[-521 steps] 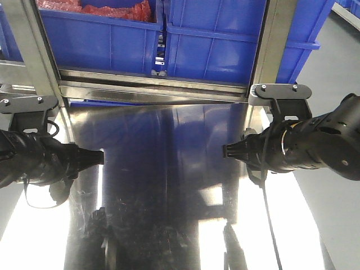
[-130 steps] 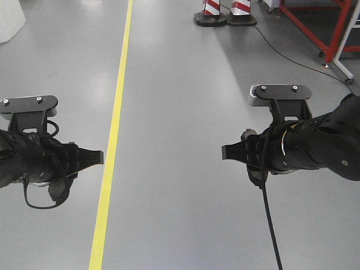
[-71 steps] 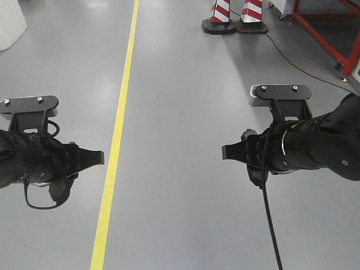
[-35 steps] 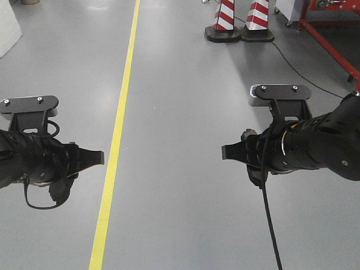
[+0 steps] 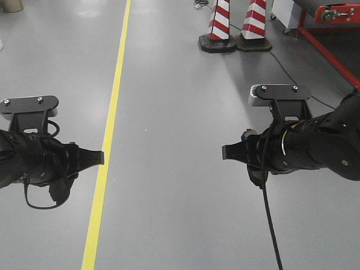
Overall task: Move and align brake pads A on conveyor
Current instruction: 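Drive along the yellow floor line toward the traffic cones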
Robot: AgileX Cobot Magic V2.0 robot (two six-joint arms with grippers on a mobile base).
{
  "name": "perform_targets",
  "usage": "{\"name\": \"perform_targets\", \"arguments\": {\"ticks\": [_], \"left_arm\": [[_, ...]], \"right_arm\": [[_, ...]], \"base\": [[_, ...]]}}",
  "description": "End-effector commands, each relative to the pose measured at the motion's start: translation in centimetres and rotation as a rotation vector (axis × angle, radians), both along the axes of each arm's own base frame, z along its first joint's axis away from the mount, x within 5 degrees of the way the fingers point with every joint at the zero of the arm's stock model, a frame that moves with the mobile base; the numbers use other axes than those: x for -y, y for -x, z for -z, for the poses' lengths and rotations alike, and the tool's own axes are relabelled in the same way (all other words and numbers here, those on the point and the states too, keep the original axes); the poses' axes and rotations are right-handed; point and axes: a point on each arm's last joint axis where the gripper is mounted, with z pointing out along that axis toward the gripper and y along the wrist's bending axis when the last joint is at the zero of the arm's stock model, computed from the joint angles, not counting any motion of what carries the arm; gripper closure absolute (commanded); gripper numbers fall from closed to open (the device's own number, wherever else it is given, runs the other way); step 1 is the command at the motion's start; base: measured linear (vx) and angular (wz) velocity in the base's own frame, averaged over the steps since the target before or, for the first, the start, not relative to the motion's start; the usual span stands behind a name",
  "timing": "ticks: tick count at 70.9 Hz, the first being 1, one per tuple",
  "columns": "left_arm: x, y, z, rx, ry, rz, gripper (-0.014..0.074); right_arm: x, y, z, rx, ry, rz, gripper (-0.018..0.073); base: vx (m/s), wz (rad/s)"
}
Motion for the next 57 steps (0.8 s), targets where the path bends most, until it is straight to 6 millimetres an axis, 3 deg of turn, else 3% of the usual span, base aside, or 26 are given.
{"name": "perform_targets", "arguments": {"ticks": [1,57], "left_arm": [[0.14,-0.04,-1.92,0.092,0.030,0.028,0.0493],[0.14,-0.04,-1.92,0.092,0.030,0.028,0.0493]], "right_arm": [[0.00,-0.06,-2.23,0.109,-0.034,-0.027,0.0565],[0.00,-0.06,-2.23,0.109,-0.034,-0.027,0.0565]], "base": [[0.52,-0.05],[0.52,0.05]]}}
